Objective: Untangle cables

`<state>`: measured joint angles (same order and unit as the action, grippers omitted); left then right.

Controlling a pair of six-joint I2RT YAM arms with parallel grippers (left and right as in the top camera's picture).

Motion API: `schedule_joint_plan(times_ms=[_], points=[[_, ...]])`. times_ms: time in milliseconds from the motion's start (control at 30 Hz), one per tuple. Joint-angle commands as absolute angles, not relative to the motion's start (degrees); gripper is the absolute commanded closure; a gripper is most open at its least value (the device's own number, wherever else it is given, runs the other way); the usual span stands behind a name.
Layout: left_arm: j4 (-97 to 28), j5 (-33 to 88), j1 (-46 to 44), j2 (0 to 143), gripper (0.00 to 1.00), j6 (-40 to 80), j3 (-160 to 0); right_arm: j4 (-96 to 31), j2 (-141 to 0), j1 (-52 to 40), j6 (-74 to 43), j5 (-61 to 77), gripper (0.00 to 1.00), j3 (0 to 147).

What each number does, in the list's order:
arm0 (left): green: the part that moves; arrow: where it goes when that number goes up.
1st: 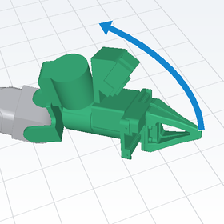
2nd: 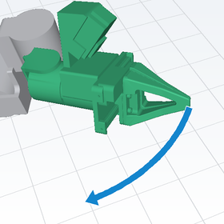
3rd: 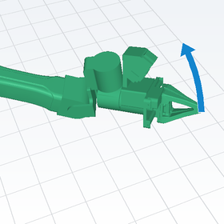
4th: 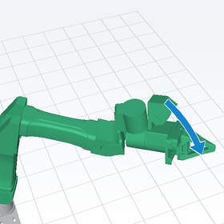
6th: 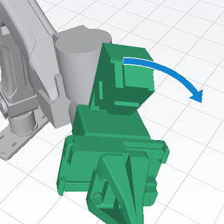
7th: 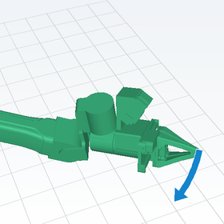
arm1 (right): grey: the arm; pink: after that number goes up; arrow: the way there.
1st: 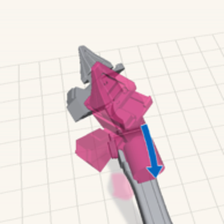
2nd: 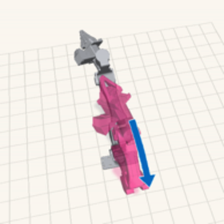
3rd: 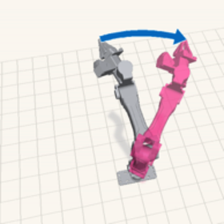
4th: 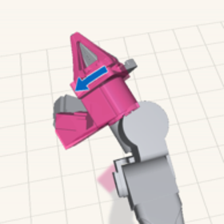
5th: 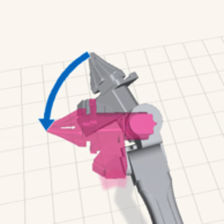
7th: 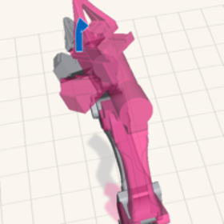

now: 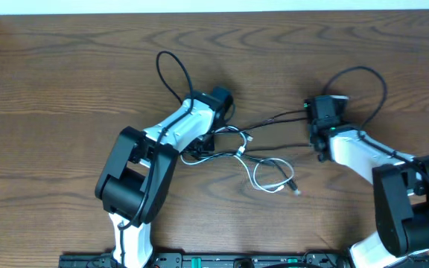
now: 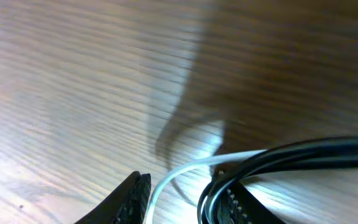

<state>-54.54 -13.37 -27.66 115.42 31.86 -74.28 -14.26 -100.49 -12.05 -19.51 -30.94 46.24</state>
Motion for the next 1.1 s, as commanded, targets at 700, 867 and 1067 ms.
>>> schedule_joint_plan(times_ms=[700,867,1067], points=[[-48.1,2.7,-13.9,118.0,0.60,25.3,-72.3,-9.6,-105.0,-7.6,-16.2,2.6,0.52,42.3],[-46.5,8.9,-13.7,117.7,0.59,19.8,-72.3,-6.8,-105.0,-7.6,-8.4,21.6,0.46,42.3],[-45.2,9.0,-13.3,109.1,0.59,17.8,-72.3,-5.3,-105.0,-7.6,-1.0,36.0,0.35,42.3]])
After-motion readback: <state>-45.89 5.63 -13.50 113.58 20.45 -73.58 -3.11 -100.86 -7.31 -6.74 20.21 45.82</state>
